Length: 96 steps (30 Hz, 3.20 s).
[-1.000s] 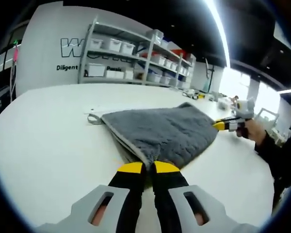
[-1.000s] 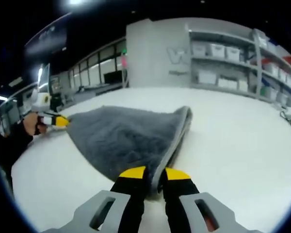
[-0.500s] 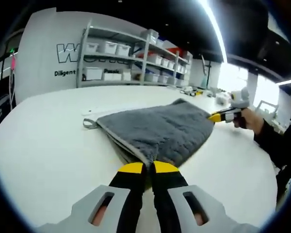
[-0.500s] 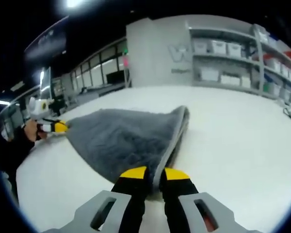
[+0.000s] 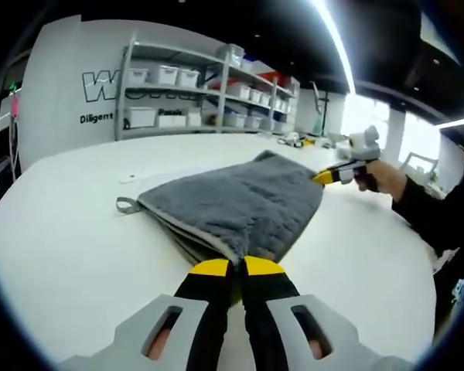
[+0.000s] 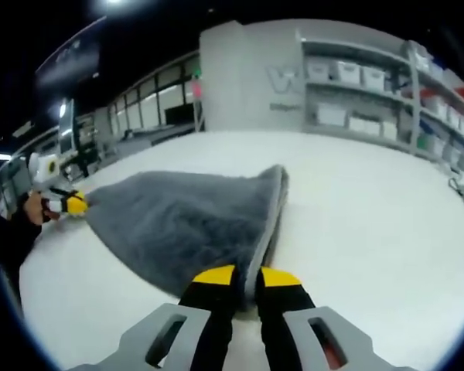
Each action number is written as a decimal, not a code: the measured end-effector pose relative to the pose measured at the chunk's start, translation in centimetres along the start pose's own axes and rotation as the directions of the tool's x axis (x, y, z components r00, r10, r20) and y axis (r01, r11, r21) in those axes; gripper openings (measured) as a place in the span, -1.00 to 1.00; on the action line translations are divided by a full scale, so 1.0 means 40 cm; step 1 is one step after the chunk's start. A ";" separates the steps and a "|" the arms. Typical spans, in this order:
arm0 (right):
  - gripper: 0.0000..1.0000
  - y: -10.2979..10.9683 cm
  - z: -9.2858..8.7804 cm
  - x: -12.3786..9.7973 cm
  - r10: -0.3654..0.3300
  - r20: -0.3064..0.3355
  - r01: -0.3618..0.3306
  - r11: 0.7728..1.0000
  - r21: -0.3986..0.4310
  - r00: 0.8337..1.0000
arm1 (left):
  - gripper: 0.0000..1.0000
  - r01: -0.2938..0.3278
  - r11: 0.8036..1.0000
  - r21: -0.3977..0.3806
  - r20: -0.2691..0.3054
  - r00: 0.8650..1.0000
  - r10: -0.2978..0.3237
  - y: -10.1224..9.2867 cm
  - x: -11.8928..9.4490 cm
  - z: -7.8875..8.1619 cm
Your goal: Open the folded towel by lifting each exposed corner and separating the folded layers until the towel lies flat within the target outline without major curled edges
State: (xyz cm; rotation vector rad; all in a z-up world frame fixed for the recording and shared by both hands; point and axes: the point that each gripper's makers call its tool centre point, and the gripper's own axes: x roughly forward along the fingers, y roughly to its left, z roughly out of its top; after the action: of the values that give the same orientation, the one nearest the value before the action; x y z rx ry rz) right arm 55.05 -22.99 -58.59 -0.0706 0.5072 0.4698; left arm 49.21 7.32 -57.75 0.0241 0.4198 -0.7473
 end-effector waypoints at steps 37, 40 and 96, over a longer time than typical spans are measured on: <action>-0.87 -0.001 0.042 0.084 0.001 -0.094 -0.013 0.992 -0.128 0.996 | -0.95 0.023 0.999 0.044 0.043 0.999 -0.024 -0.112 -0.023 -0.018; -0.87 -0.007 0.044 0.092 0.003 -0.103 -0.017 0.991 -0.136 0.995 | -0.95 0.021 0.998 0.052 0.042 0.999 -0.023 -0.122 -0.022 -0.021; -0.89 -0.044 0.133 0.280 0.001 -0.253 -0.102 0.918 -0.384 0.967 | -0.96 0.145 0.971 0.190 -0.029 0.989 -0.142 -0.351 0.043 -0.039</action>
State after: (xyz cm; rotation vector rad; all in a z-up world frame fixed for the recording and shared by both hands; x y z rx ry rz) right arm 66.87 -18.95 -59.45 -0.5127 0.6552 0.6154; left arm 40.45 -3.87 -58.08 0.1818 0.3653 -0.9290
